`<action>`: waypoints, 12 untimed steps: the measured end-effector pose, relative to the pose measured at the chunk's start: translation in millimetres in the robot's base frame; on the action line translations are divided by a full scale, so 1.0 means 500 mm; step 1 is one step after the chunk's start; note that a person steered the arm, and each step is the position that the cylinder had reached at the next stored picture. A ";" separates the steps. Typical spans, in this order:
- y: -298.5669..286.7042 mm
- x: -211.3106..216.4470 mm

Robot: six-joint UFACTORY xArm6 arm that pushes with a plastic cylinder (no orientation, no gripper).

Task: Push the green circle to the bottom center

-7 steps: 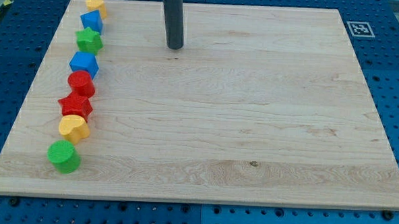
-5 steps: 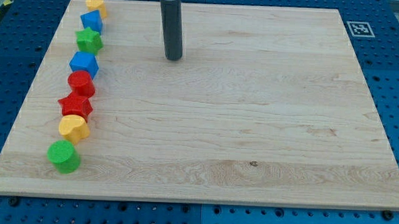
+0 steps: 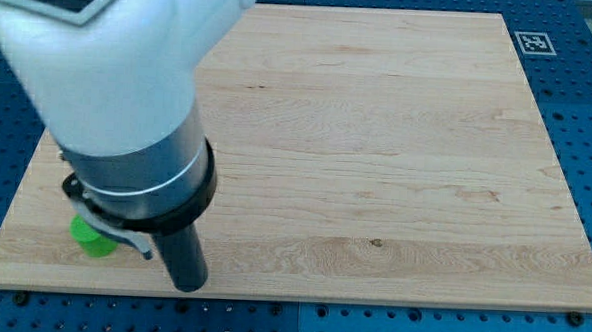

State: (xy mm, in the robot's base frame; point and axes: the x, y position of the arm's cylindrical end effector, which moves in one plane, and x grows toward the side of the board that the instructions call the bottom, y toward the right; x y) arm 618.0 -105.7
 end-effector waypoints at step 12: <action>-0.168 -0.084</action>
State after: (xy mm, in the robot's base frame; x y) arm 576.0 -189.6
